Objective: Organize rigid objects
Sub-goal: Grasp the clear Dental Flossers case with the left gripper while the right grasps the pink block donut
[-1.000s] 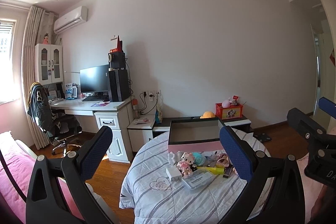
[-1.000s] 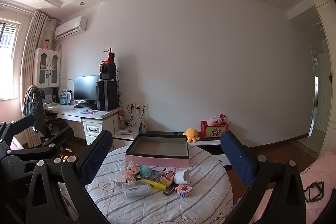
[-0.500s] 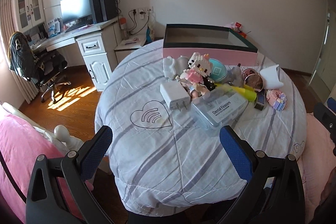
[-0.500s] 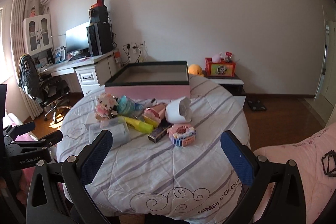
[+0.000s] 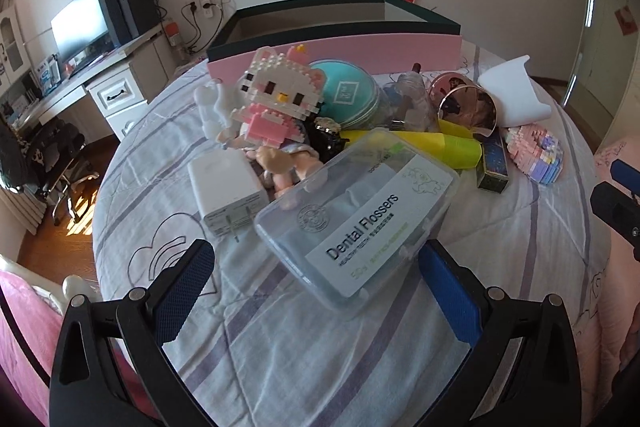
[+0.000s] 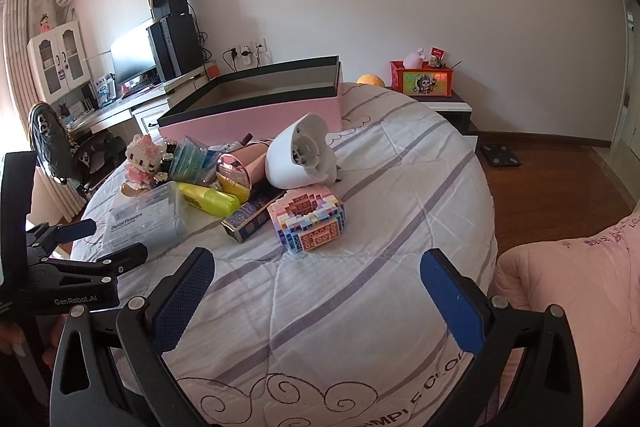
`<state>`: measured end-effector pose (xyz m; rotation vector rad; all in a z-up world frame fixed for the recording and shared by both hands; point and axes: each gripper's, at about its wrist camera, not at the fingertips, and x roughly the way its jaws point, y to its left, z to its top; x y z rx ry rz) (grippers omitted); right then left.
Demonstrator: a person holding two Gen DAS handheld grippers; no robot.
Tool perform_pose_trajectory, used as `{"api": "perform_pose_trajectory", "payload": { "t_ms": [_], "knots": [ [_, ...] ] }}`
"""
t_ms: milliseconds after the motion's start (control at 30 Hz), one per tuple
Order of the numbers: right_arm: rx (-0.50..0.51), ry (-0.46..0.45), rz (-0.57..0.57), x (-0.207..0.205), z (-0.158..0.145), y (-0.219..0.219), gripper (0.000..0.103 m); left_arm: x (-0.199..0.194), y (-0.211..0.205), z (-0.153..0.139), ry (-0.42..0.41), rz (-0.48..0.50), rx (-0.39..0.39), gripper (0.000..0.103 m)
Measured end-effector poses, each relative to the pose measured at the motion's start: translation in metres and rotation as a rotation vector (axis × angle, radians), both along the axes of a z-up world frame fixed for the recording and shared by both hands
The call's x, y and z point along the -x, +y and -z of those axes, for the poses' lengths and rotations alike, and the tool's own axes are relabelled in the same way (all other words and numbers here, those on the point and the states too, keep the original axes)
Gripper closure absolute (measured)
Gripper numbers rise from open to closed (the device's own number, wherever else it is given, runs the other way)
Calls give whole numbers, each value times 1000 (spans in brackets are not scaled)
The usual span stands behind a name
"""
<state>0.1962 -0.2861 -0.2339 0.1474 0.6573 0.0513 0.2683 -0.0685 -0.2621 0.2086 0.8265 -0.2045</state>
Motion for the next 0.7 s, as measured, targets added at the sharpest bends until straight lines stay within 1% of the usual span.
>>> {"api": "perform_pose_trajectory", "payload": {
  "t_ms": [167,200,233,267,367,400,467,533,600,700],
  "knots": [
    [-3,23,-6,-15,9,-5,0,-10,-17,0,-13,41,1,1],
    [-4,26,-5,-18,11,-6,0,-12,-19,-1,-15,49,5,3],
    [-7,32,-4,-20,13,-7,0,-12,-22,-1,-13,64,15,14],
    [-10,38,-4,-23,13,-8,0,-12,-24,-1,-11,77,22,18],
    [-10,41,-11,-29,16,-7,0,-8,-21,-3,-21,76,37,21],
    [-9,44,-15,-33,17,-7,0,-5,-18,-5,-21,76,56,22],
    [-13,49,-17,-39,20,-6,0,1,-12,-8,-8,86,99,29],
    [-15,64,-19,-50,23,-5,0,7,-6,-11,-4,92,132,31],
    [-8,80,-24,-60,24,-2,0,11,-3,-13,-7,95,135,31],
    [33,111,-34,-75,25,4,0,17,1,-18,-1,106,161,31]
  ]
}}
